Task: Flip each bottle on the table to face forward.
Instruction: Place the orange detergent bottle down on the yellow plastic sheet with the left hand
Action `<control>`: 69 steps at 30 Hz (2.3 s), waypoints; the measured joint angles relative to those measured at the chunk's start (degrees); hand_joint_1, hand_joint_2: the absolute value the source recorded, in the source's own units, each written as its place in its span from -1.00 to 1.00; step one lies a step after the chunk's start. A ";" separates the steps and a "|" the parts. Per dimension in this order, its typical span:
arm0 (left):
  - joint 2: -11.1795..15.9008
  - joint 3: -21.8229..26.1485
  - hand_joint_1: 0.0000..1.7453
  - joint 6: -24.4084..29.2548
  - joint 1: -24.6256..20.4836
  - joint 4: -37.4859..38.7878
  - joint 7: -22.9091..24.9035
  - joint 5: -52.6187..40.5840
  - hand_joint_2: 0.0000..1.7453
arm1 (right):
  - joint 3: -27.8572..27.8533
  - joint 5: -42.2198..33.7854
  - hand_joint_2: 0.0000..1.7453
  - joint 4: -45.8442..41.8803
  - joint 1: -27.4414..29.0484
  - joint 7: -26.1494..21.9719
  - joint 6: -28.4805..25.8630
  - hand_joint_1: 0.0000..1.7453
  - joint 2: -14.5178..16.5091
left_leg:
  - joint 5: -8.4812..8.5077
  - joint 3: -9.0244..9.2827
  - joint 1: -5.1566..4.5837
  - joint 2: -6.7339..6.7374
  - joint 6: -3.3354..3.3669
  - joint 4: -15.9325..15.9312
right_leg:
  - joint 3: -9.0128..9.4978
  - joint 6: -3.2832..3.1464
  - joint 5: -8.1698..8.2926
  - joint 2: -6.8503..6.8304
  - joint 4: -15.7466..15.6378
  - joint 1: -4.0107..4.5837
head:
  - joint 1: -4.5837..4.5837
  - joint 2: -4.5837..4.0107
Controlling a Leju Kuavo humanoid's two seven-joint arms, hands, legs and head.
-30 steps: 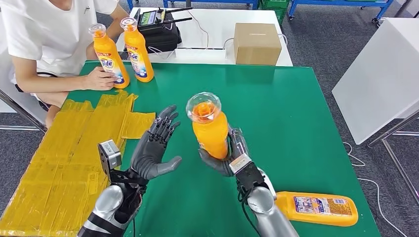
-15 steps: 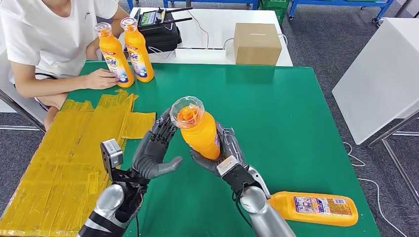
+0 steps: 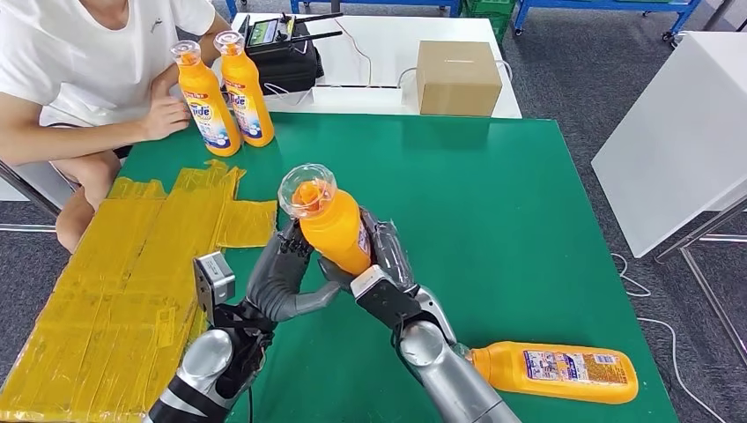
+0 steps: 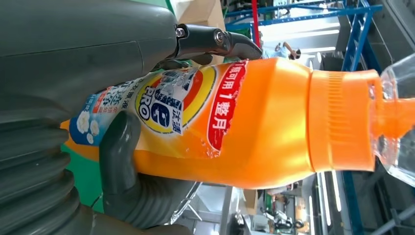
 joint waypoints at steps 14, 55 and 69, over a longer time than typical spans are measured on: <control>0.09 0.07 -1.00 1.94 0.18 0.04 -0.24 -0.82 1.00 | 0.29 0.29 1.00 9.25 -4.24 -1.81 -0.71 1.00 2.38 | 0.00 0.00 0.00 0.03 0.00 0.01 | -0.05 0.00 0.00 0.02 0.00 0.00 | -0.02 0.00; -0.77 5.04 1.00 8.08 1.96 2.60 -0.93 5.79 1.00 | 13.05 10.67 1.00 10.06 -6.39 1.50 -0.09 1.00 1.53 | 0.00 -0.04 0.03 0.19 0.00 0.01 | -0.17 0.00 0.00 0.21 0.00 0.00 | 0.04 0.00; -1.69 5.99 1.00 9.66 2.37 1.78 -1.59 7.04 1.00 | 13.35 9.75 1.00 8.31 -5.31 1.42 -0.21 1.00 1.51 | 0.00 -0.06 0.03 0.19 0.00 0.01 | -0.17 0.00 0.01 0.21 0.00 0.00 | 0.03 0.00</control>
